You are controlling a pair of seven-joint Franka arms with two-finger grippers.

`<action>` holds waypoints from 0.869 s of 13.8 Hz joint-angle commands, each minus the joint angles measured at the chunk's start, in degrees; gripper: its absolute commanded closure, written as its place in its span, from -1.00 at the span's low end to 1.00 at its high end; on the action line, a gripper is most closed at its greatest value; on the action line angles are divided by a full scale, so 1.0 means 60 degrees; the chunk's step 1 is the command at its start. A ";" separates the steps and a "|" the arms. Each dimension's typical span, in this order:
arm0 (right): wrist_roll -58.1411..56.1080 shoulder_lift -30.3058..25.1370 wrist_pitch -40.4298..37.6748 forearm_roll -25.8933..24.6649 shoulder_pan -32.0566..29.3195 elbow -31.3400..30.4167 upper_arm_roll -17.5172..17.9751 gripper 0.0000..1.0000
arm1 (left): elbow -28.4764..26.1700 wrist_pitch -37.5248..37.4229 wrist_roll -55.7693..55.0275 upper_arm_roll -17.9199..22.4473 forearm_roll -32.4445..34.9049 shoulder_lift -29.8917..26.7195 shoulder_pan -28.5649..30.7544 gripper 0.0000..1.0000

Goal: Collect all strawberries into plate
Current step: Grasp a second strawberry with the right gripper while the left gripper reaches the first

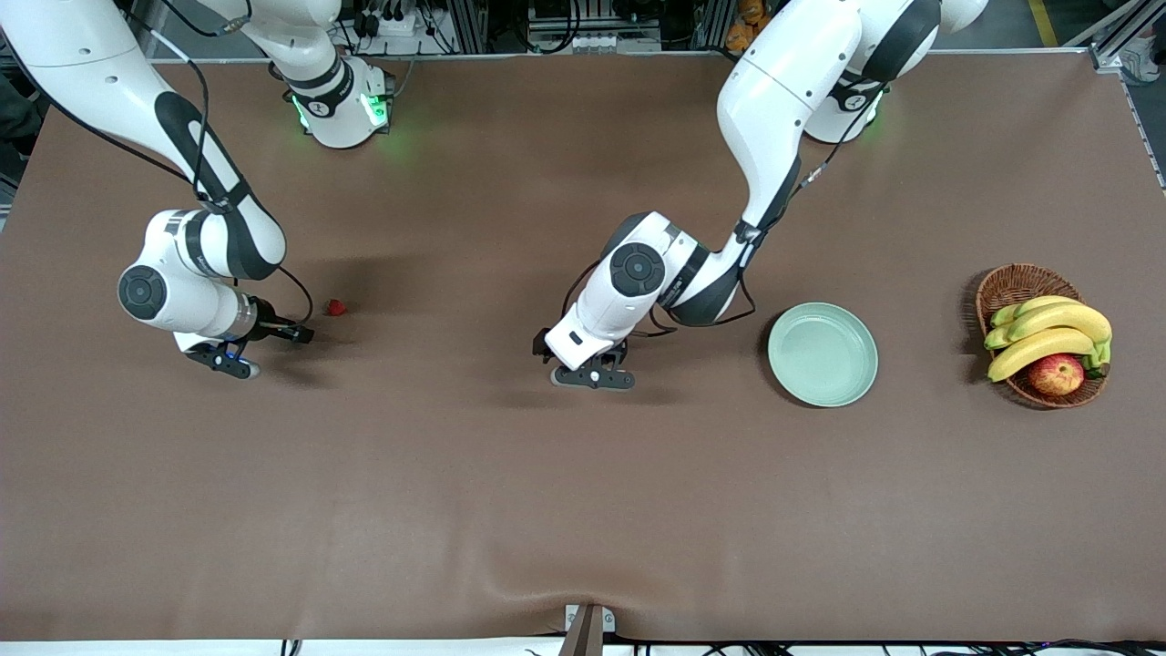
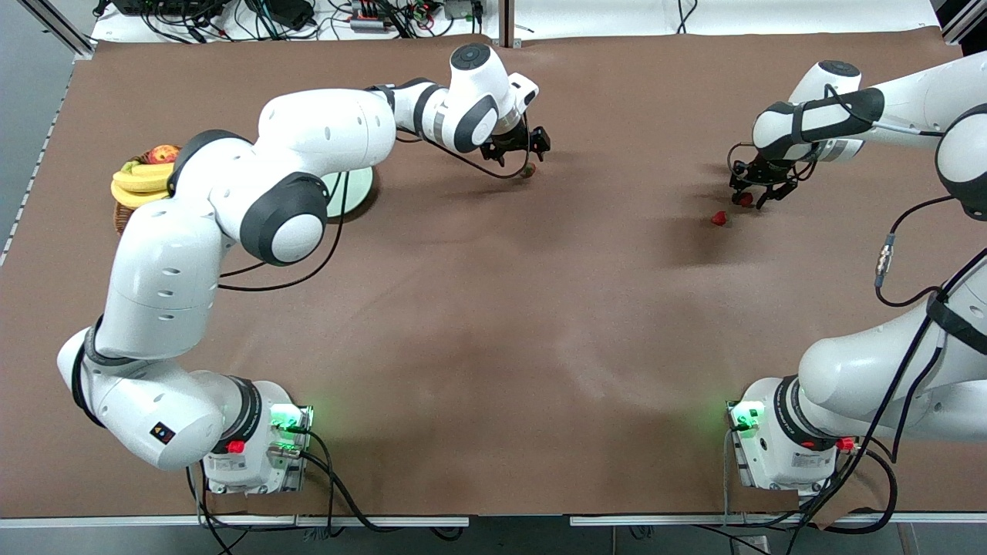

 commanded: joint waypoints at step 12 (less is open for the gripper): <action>0.2223 -0.0245 -0.0505 0.1839 0.1482 0.1267 0.0930 0.88 | 0.0683 0.0775 0.0095 0.0350 0.0174 0.0955 -0.0458 -0.40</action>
